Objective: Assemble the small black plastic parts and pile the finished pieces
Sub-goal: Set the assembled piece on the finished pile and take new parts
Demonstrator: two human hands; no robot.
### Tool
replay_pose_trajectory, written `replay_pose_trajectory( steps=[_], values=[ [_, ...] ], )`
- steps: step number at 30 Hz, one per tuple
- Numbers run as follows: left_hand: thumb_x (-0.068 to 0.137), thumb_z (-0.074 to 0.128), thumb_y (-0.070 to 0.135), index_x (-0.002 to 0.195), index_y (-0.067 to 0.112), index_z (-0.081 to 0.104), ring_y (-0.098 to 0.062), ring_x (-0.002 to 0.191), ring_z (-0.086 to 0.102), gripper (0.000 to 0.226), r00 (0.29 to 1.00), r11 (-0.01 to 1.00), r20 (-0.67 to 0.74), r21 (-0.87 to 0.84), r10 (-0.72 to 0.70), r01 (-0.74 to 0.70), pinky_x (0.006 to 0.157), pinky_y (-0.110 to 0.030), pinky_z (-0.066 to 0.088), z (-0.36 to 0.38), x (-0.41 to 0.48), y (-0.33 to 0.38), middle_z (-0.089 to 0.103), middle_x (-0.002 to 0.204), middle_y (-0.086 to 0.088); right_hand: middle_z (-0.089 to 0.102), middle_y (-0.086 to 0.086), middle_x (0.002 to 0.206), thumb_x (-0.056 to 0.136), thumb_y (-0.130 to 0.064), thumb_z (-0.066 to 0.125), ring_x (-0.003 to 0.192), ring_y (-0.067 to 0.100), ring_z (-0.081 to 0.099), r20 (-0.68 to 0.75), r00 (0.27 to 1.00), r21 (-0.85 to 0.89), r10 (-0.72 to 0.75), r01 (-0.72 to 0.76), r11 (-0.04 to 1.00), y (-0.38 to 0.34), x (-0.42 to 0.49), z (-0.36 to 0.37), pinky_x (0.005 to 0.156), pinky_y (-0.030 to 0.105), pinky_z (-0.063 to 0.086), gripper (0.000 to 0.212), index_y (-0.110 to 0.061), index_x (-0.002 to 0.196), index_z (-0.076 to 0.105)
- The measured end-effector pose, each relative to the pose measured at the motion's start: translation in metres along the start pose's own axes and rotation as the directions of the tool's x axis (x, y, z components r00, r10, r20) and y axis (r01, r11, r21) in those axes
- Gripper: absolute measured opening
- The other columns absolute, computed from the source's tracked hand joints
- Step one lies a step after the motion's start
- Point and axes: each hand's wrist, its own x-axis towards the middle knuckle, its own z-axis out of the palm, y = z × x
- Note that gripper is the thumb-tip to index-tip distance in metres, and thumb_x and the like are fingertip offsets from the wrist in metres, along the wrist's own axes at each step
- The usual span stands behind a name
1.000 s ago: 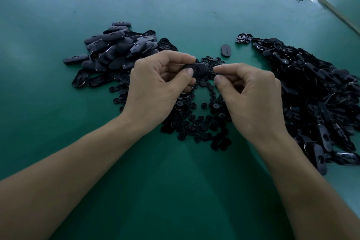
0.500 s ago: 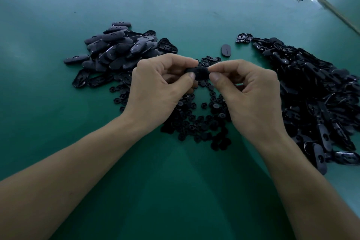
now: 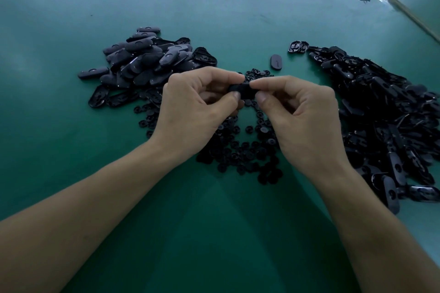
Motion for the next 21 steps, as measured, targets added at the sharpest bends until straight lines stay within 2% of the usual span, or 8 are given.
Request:
replay_pose_trajectory(
  steps=[5,9,12,16,21],
  values=[
    [0.084,0.071,-0.002,0.098,0.016,0.074,-0.018,0.077,0.076,0.022,1.000,1.000,0.013,-0.001,-0.001,0.001,0.074,-0.035,0.063,-0.0001,-0.0006,0.0011,0.077,0.085,-0.003,0.073,-0.012,0.079,0.088,-0.010,0.075,0.077,0.004,0.071,0.002,0.999,0.072,0.051,-0.051,0.996,0.0017,0.0012,0.0010,0.073,0.018,0.055,0.022,-0.030,0.092,0.071],
    [0.082,0.073,0.000,0.097,0.017,0.074,-0.021,0.076,0.076,0.022,1.000,1.000,0.023,-0.015,0.010,-0.009,0.072,-0.031,0.062,0.0001,-0.0006,0.0020,0.077,0.084,-0.002,0.075,-0.009,0.077,0.085,-0.009,0.077,0.073,0.009,0.072,-0.004,0.997,0.125,0.076,-0.075,0.989,0.0016,0.0018,0.0007,0.071,0.023,0.056,0.022,-0.030,0.083,0.071],
    [0.083,0.075,-0.001,0.098,0.018,0.074,-0.013,0.079,0.075,0.024,0.998,0.999,0.044,-0.003,0.032,-0.032,0.073,-0.025,0.059,0.0000,-0.0003,0.0034,0.077,0.085,0.005,0.075,-0.007,0.076,0.084,-0.008,0.077,0.071,0.011,0.072,0.015,0.996,0.146,0.086,-0.087,0.985,0.0009,0.0015,0.0005,0.070,0.026,0.057,0.022,-0.029,0.082,0.072],
    [0.083,0.076,-0.001,0.099,0.018,0.074,-0.011,0.080,0.074,0.024,0.998,0.999,0.046,0.018,0.038,-0.039,0.074,-0.024,0.060,-0.0002,-0.0003,0.0031,0.076,0.087,0.005,0.075,-0.005,0.076,0.084,-0.007,0.078,0.071,0.010,0.072,0.032,0.996,0.154,0.087,-0.091,0.984,0.0003,0.0007,0.0010,0.070,0.025,0.057,0.022,-0.028,0.083,0.072],
    [0.081,0.075,0.004,0.097,0.022,0.074,-0.012,0.081,0.075,0.024,0.997,0.998,0.054,0.044,0.048,-0.050,0.077,-0.026,0.060,0.0002,-0.0005,0.0028,0.077,0.088,0.004,0.074,-0.009,0.075,0.084,-0.011,0.079,0.071,0.007,0.071,-0.003,0.998,0.075,0.069,-0.069,0.995,0.0008,-0.0003,0.0013,0.070,0.024,0.057,0.020,-0.030,0.083,0.070]
  ],
)
